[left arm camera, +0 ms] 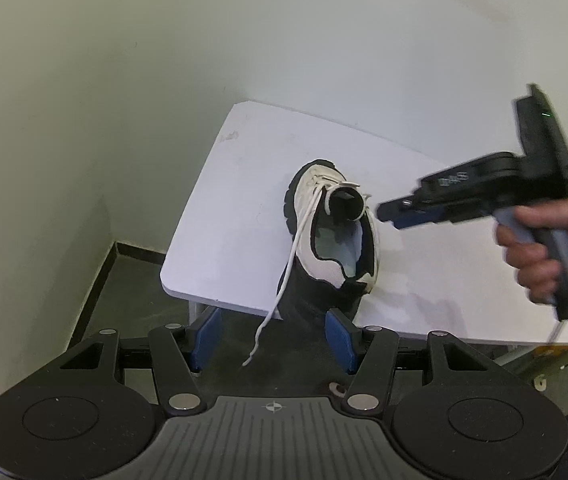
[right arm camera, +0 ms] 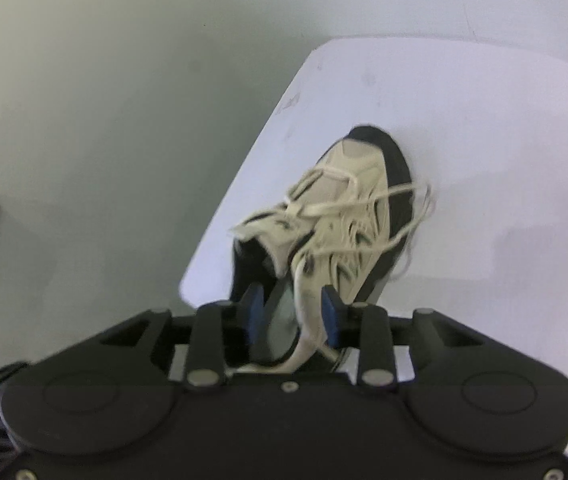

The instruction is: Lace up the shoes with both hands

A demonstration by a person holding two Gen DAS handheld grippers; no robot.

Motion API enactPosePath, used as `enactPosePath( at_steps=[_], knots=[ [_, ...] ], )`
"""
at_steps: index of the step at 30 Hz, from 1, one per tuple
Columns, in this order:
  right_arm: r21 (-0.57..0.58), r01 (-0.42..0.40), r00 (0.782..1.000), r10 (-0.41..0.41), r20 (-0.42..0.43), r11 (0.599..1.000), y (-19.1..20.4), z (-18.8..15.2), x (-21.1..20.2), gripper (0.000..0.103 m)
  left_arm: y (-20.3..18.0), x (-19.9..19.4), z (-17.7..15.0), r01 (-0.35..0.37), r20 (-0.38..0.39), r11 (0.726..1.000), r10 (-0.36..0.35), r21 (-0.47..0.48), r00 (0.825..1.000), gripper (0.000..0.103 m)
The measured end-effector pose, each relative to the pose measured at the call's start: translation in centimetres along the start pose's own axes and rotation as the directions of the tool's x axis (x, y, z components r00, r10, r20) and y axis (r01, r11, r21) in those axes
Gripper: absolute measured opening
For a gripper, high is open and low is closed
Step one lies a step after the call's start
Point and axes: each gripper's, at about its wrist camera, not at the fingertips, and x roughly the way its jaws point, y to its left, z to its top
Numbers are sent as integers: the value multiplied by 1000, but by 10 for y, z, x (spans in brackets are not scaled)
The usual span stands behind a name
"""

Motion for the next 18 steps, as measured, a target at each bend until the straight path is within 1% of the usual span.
enactPosePath(
  at_steps=[1, 2, 3, 7, 10, 12, 14, 18],
  knots=[
    [-12, 6, 1000, -6, -7, 1000, 1, 0, 2, 24, 0, -3, -2, -1, 6, 1000, 1, -2, 1000, 52],
    [-24, 11, 1000, -11, -13, 1000, 2, 1, 4, 6, 1, -4, -2, -1, 7, 1000, 1, -7, 1000, 52],
    [-32, 13, 1000, -13, -19, 999, 2, 1, 5, 0, 2, -5, -5, 0, 10, 1000, 1, -21, 1000, 52],
    [-49, -62, 998, 62, -4, 997, 0, -11, -9, 0, 4, -4, -12, -13, 5, 998, 14, -54, 1000, 52],
    [-135, -105, 994, 104, -17, 985, 4, -27, -22, 0, 5, -3, -16, -5, 4, 996, 6, -90, 1000, 52],
    [-180, -111, 994, 107, -33, 977, 6, -37, -26, 0, 3, 0, -17, -1, -3, 996, 0, -85, 1000, 52],
    [-199, -106, 994, 97, -54, 974, 4, -49, -30, 0, 0, 3, -16, 3, -12, 997, -4, -71, 1000, 52],
    [-178, -109, 993, 100, -60, 978, -3, -68, -38, 0, -4, 5, -11, 15, -11, 998, -15, -54, 1000, 52]
  ],
)
